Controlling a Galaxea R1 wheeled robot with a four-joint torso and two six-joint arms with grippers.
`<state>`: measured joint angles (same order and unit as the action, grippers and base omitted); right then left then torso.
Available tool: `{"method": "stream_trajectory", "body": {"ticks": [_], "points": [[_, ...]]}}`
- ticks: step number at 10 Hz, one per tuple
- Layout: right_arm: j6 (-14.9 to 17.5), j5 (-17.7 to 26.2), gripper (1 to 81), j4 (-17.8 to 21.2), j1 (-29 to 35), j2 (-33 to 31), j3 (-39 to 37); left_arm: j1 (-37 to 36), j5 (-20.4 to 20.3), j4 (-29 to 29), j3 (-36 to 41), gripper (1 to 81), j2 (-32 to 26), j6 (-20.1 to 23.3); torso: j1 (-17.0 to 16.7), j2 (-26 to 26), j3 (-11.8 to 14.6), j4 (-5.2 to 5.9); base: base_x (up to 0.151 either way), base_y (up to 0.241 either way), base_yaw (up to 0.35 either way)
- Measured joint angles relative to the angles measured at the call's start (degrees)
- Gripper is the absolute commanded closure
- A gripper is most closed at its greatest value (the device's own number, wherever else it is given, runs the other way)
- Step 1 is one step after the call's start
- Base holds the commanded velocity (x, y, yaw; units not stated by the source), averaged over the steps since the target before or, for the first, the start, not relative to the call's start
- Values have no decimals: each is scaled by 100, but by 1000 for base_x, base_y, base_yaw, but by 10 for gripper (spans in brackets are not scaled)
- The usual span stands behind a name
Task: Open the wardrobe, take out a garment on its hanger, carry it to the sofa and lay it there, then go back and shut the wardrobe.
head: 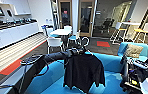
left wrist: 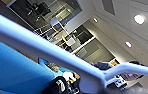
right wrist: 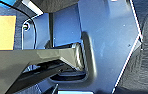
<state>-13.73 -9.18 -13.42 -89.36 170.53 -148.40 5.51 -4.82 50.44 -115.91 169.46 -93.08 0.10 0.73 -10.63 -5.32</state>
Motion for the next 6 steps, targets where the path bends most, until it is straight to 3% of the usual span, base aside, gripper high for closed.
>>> {"method": "stream_trajectory", "body": {"ticks": [3,6], "points": [[0,0,10,-2,-2,20,0,581,52,280,-333,811,-188,18,0,0,0,0,0,0,0],[0,0,10,-2,0,20,-1,656,27,528,-346,811,-584,13,0,0,0,0,0,0,0]]}}
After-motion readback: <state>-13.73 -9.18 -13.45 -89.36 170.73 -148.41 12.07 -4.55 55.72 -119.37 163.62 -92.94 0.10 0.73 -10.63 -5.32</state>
